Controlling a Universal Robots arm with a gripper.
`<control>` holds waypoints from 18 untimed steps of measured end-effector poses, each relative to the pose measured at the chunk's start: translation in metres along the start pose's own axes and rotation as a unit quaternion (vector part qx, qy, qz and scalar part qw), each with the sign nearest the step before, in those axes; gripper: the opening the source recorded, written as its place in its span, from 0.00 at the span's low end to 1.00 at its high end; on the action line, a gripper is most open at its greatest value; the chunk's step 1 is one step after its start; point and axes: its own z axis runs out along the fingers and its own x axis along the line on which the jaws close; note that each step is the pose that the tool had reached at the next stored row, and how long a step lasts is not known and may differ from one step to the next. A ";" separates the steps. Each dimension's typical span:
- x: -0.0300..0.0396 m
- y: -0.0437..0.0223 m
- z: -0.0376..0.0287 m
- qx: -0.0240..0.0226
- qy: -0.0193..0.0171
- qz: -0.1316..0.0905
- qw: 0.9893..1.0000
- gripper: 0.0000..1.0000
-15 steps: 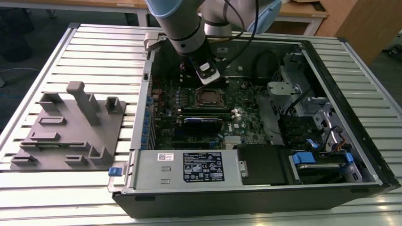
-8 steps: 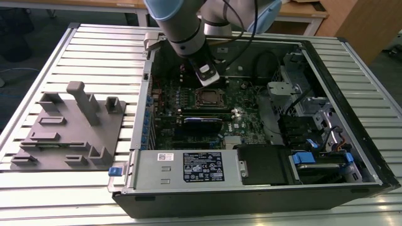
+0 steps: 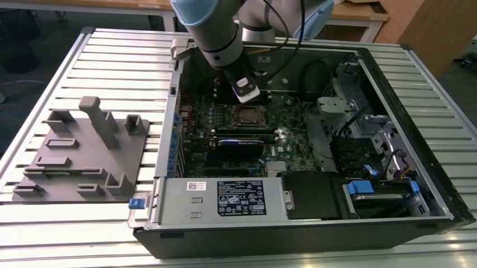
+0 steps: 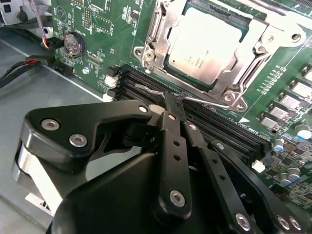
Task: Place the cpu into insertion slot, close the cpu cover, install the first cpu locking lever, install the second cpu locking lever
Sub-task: 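Install the first cpu locking lever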
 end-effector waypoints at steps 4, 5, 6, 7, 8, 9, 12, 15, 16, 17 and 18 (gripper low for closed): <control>-0.0023 0.0001 0.0020 0.002 -0.001 0.002 1.000 0.10; -0.0029 0.0001 0.0026 0.003 -0.002 0.003 1.000 0.10; -0.0035 0.0001 0.0033 0.004 -0.002 0.004 1.000 0.10; -0.0036 0.0000 0.0038 0.004 -0.002 0.004 1.000 0.10; -0.0036 -0.0001 0.0043 0.005 -0.003 0.005 1.000 0.10; -0.0034 -0.0003 0.0047 0.005 -0.003 0.005 1.000 0.10; -0.0030 -0.0005 0.0060 0.008 -0.004 0.007 1.000 0.10; -0.0028 -0.0006 0.0070 0.011 -0.005 0.008 1.000 0.10; -0.0027 -0.0007 0.0073 0.013 -0.006 0.008 1.000 0.10; -0.0027 -0.0007 0.0075 0.014 -0.006 0.008 1.000 0.10; -0.0027 -0.0008 0.0077 0.016 -0.007 0.008 1.000 0.10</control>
